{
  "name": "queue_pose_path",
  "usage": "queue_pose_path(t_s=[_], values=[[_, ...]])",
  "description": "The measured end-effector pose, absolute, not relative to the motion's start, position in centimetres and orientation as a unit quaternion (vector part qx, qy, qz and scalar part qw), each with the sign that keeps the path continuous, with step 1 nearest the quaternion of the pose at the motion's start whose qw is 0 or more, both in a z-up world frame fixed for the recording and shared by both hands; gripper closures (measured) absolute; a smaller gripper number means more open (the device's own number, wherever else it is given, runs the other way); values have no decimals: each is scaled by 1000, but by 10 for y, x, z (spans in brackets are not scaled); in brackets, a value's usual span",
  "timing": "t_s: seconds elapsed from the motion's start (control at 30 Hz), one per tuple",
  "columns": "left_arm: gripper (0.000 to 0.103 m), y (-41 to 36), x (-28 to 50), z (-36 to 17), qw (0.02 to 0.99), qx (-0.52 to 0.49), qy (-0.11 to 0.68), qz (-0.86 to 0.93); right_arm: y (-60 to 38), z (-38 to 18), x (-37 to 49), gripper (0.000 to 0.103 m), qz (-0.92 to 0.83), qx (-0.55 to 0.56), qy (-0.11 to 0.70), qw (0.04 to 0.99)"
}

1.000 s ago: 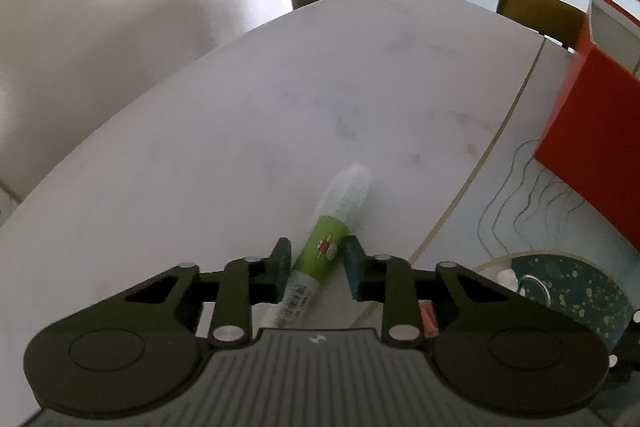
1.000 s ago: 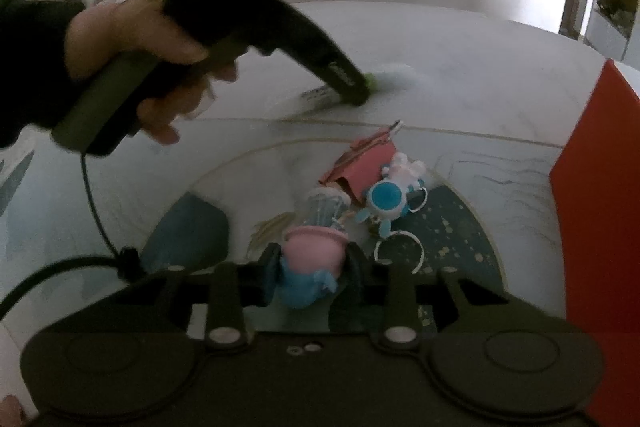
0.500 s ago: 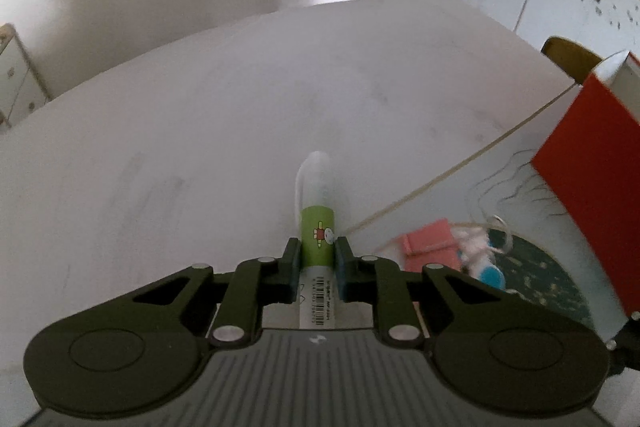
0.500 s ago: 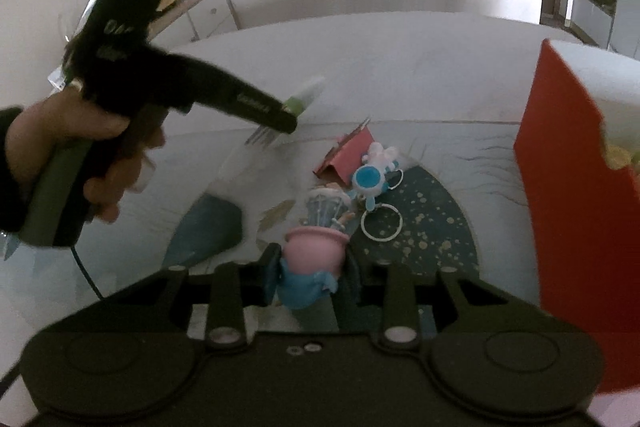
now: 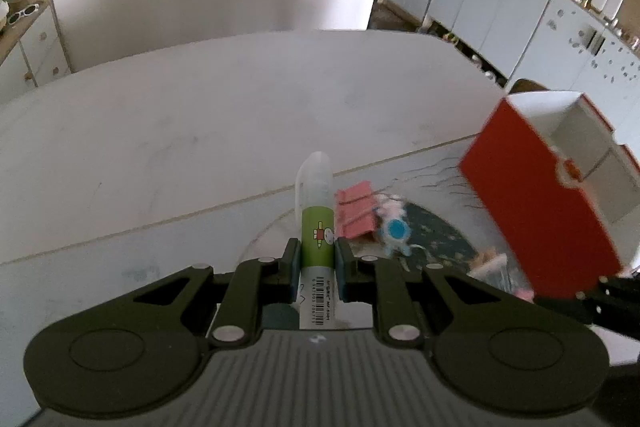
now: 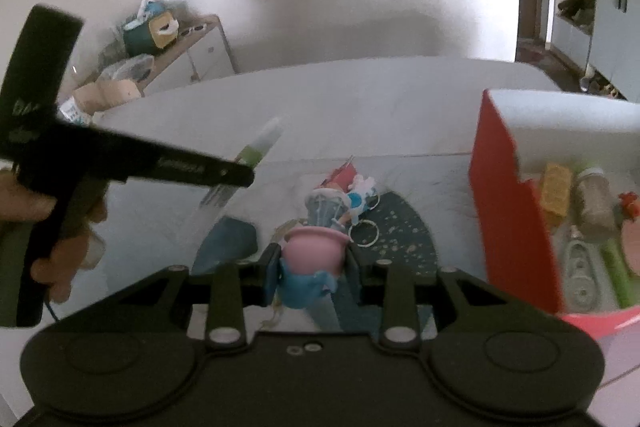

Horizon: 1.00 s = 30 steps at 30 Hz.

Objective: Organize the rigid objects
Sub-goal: 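Carry the glue pen with the left tool while the right tool carries the pink pig figurine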

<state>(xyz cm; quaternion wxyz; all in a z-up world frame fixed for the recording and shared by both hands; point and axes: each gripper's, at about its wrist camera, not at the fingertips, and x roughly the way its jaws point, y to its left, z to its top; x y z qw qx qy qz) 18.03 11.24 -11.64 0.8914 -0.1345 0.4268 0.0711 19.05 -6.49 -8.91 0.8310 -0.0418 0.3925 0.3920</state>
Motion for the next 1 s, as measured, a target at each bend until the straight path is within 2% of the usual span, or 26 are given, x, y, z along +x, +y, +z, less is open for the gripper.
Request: queue_pose_path(t_s=[0.53,1.0], values=[[86,47,115,-50,902,-159,400,26,-119,-39,163,70,365,-38,360,858],[86,-24,135,-24,909,-151,387,-6,-183,-33,196,70,361,-33,356,861]])
